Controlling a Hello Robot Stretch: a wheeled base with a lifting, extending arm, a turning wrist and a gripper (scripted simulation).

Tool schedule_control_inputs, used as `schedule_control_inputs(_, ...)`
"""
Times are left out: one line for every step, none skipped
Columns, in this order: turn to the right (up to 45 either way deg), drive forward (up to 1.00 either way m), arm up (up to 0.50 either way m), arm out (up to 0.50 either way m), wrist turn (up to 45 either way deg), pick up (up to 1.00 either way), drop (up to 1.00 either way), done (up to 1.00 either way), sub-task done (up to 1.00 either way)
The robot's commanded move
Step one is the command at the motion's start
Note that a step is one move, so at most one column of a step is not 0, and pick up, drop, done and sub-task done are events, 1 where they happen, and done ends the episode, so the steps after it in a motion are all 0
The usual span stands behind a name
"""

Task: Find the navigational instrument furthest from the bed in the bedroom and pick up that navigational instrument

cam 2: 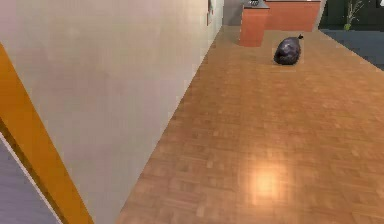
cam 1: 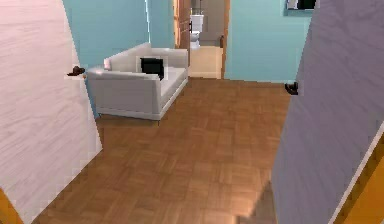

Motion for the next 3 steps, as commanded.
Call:
schedule_control_inputs(3.0, 0.00, 0.00, 0.00, 0.0, 0.00, 0.00, 0.00, 0.00)
schedule_control_inputs(0.0, 1.00, 0.00, 0.00, 0.0, 0.00, 0.00, 0.00, 0.00)
schedule_control_inputs(0.0, 1.00, 0.00, 0.00, 0.0, 0.00, 0.00, 0.00, 0.00)
